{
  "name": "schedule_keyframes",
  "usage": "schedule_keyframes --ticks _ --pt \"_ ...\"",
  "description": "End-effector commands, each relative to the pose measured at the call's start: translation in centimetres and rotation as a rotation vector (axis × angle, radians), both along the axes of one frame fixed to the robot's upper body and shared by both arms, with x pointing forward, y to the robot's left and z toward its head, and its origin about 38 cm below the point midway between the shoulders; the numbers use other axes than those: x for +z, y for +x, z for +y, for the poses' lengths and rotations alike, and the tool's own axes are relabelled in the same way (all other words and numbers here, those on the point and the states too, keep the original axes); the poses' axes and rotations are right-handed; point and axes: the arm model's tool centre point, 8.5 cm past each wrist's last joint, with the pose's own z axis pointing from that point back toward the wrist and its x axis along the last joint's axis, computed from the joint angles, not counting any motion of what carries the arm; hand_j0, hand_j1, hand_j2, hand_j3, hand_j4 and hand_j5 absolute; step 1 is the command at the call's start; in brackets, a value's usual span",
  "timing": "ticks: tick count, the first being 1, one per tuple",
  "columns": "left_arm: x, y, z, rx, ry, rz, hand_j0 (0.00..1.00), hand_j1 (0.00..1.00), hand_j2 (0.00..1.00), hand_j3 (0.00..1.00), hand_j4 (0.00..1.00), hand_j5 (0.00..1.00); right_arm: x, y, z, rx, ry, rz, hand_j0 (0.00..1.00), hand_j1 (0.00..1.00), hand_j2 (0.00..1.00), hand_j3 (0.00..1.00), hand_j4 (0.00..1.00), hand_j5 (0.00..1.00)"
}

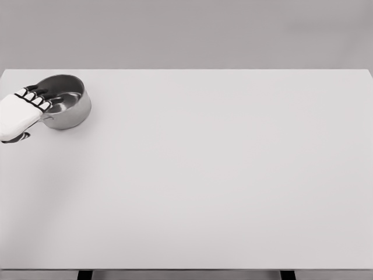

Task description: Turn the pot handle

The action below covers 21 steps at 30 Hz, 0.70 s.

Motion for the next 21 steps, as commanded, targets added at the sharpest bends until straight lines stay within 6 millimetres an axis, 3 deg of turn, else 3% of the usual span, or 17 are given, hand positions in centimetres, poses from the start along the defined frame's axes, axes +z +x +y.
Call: schedule_keyframes --ticks 1,21 --pt "0.2 0.1 0.2 0.004 0.010 -0.008 1.00 1.00 1.00 1.00 1.00 1.00 0.0 0.0 0.0 0.000 0.000 0.000 1.00 1.00 1.00 1.00 1.00 1.00" --pt "0.3 0.6 2.2 0.059 0.039 -0.020 1.00 1.00 1.00 1.00 1.00 1.00 0.0 0.0 0.0 0.000 0.000 0.000 1.00 1.00 1.00 1.00 1.00 1.00"
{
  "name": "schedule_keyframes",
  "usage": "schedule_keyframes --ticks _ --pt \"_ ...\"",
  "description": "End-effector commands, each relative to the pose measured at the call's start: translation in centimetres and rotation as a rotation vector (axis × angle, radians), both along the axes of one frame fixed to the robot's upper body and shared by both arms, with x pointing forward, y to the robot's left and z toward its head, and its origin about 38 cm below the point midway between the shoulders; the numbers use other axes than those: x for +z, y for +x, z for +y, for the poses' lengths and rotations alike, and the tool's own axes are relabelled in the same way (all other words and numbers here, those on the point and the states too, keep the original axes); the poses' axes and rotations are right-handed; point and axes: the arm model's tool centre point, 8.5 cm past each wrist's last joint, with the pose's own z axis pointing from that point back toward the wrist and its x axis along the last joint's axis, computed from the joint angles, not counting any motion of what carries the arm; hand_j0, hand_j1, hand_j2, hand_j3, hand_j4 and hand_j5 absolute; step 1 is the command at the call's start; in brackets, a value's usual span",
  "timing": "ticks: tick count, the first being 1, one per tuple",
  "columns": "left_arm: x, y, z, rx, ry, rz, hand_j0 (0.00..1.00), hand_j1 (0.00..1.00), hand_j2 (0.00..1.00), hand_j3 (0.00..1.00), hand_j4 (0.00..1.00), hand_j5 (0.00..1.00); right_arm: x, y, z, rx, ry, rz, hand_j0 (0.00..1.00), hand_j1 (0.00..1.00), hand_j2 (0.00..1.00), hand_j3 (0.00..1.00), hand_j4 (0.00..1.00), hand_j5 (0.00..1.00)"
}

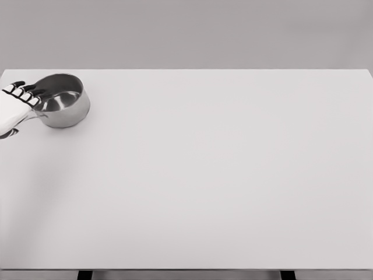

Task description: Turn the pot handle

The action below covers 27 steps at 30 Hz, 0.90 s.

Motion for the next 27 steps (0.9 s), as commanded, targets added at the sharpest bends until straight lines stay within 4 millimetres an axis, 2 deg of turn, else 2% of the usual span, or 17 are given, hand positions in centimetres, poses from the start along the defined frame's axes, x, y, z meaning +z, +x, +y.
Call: schedule_keyframes --ticks 1,13,27 --pt "0.0 0.1 0.3 0.008 0.004 -0.002 1.00 1.00 1.00 1.00 1.00 1.00 0.0 0.0 0.0 0.000 0.000 0.000 1.00 1.00 1.00 1.00 1.00 1.00" --pt "0.4 0.3 1.1 0.036 0.001 -0.016 1.00 1.00 1.00 1.00 1.00 1.00 0.0 0.0 0.0 0.000 0.000 0.000 1.00 1.00 1.00 1.00 1.00 1.00" --pt "0.0 0.4 2.1 0.063 0.005 -0.006 1.00 1.00 1.00 1.00 1.00 1.00 0.0 0.0 0.0 0.000 0.002 0.000 1.00 1.00 1.00 1.00 1.00 1.00"
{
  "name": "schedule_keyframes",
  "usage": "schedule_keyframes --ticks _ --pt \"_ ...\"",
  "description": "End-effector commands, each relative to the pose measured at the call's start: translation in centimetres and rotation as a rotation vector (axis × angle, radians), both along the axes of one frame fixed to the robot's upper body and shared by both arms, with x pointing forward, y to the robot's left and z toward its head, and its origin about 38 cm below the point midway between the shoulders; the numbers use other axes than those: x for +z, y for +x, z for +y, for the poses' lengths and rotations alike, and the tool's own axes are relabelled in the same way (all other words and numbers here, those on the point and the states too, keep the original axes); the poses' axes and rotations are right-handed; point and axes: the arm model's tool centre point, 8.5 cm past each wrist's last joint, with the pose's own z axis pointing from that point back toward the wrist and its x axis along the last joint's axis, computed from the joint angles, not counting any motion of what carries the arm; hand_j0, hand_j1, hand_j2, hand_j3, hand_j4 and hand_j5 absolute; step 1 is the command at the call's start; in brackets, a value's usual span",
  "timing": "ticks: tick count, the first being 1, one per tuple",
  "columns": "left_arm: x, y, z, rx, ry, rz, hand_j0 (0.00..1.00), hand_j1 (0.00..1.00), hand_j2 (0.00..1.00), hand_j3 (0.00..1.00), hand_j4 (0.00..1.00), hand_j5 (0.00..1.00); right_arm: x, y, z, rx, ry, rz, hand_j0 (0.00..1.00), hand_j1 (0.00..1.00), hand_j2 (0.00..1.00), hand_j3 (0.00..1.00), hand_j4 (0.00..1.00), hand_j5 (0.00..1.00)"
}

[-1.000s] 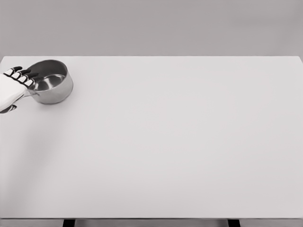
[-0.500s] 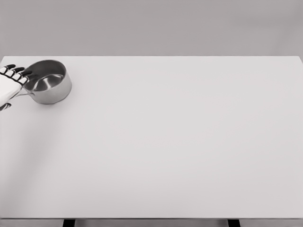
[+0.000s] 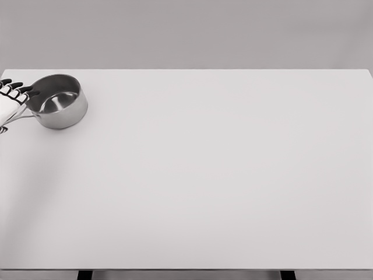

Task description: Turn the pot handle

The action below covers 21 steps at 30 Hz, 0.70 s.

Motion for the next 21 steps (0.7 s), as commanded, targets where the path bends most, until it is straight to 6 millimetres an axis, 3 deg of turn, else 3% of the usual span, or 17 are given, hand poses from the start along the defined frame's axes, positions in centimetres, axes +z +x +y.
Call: schedule_keyframes --ticks 1,21 --pt "0.0 0.0 0.2 0.005 0.000 0.001 1.00 1.00 1.00 1.00 1.00 1.00 0.0 0.0 0.0 0.000 0.000 0.000 1.00 1.00 1.00 1.00 1.00 1.00" --pt "-1.0 0.6 1.3 0.050 0.017 0.007 1.00 1.00 1.00 1.00 1.00 1.00 0.0 0.0 0.0 0.000 0.000 0.000 1.00 1.00 1.00 1.00 1.00 1.00"
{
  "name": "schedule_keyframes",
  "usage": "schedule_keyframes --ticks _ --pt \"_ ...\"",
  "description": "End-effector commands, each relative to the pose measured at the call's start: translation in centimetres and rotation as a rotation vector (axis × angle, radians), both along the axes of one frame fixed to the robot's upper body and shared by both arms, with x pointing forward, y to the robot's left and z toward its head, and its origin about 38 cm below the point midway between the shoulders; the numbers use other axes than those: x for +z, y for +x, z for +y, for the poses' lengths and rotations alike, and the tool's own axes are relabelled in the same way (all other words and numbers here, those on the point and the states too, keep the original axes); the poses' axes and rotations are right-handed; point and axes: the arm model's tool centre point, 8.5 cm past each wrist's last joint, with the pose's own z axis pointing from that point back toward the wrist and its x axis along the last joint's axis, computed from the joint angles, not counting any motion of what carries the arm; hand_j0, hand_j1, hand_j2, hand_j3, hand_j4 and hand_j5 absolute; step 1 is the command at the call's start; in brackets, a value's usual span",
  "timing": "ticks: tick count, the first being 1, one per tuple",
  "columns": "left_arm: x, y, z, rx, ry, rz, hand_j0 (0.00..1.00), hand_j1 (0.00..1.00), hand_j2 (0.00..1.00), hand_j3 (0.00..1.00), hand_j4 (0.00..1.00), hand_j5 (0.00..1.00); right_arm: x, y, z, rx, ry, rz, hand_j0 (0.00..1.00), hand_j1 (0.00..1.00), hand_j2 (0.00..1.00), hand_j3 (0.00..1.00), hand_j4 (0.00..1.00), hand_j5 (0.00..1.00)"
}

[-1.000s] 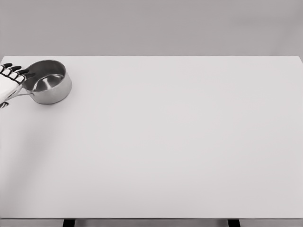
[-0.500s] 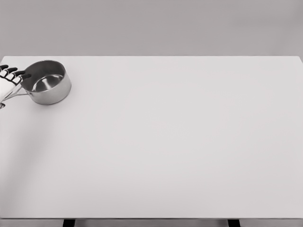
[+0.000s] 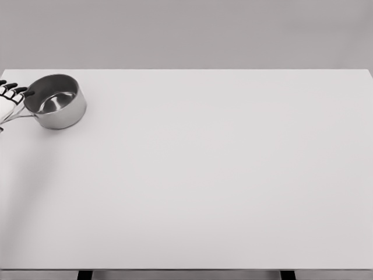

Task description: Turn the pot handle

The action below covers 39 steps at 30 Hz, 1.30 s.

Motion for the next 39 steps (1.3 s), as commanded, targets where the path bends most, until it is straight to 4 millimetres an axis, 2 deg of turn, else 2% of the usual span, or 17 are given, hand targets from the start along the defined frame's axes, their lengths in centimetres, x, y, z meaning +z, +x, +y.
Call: schedule_keyframes --ticks 1,12,18,39 --pt "-0.1 0.0 0.4 0.012 0.002 0.002 1.00 1.00 1.00 1.00 1.00 1.00 0.0 0.0 0.0 0.000 0.000 0.000 1.00 1.00 1.00 1.00 1.00 1.00" --pt "-0.1 0.3 0.8 0.027 -0.003 0.001 1.00 1.00 1.00 1.00 1.00 1.00 0.0 0.0 0.0 0.000 0.000 0.000 1.00 1.00 1.00 1.00 1.00 1.00" --pt "0.5 0.7 0.9 0.029 0.002 -0.014 1.00 1.00 1.00 1.00 1.00 1.00 0.0 0.0 0.0 0.000 0.000 0.000 1.00 1.00 1.00 1.00 1.00 1.00" --pt "0.1 1.6 1.4 0.066 -0.018 -0.018 1.00 1.00 1.00 1.00 1.00 1.00 0.0 0.0 0.0 0.000 0.000 0.000 1.00 1.00 1.00 1.00 1.00 1.00"
